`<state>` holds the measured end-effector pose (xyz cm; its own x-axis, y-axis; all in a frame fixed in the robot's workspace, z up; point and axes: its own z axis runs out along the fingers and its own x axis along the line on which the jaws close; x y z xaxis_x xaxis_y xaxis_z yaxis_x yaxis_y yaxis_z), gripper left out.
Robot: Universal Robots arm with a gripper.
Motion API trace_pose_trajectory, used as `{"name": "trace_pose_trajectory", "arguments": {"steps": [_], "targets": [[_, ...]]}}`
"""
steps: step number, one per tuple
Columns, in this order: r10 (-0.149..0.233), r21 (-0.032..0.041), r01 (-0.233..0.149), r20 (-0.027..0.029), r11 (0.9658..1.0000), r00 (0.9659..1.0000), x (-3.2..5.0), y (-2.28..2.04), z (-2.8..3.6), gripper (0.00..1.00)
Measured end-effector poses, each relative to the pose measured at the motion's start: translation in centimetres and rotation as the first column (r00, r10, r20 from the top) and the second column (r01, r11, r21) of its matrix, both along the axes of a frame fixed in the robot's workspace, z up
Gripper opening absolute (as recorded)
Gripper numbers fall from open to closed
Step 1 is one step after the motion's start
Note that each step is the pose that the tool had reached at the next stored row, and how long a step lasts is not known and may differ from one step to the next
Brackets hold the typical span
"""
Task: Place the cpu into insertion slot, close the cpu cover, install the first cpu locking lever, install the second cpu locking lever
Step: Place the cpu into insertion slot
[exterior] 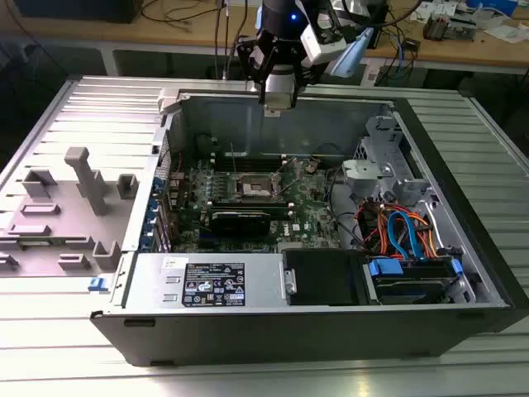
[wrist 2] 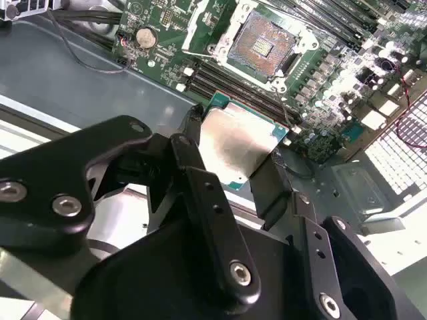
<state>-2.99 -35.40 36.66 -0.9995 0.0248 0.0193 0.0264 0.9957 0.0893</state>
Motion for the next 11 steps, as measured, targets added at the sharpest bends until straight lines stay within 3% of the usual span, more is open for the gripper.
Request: {"name": "trace_pose_trajectory", "arguments": {"steps": [2, 4, 11], "targets": [[-0.004, 0.0002, 0.004, 0.0001, 1.0, 1.0, 0.0, -0.27, -0.1, 0.54], [-0.033, -0.0001, 0.033, 0.0, 0.9995, 0.9995, 0.0, -0.28, -0.18, 0.54], [-0.137, -0.0004, 0.137, 0.0, 0.9906, 0.9906, 0.0, -0.28, -0.36, 0.54]]}}
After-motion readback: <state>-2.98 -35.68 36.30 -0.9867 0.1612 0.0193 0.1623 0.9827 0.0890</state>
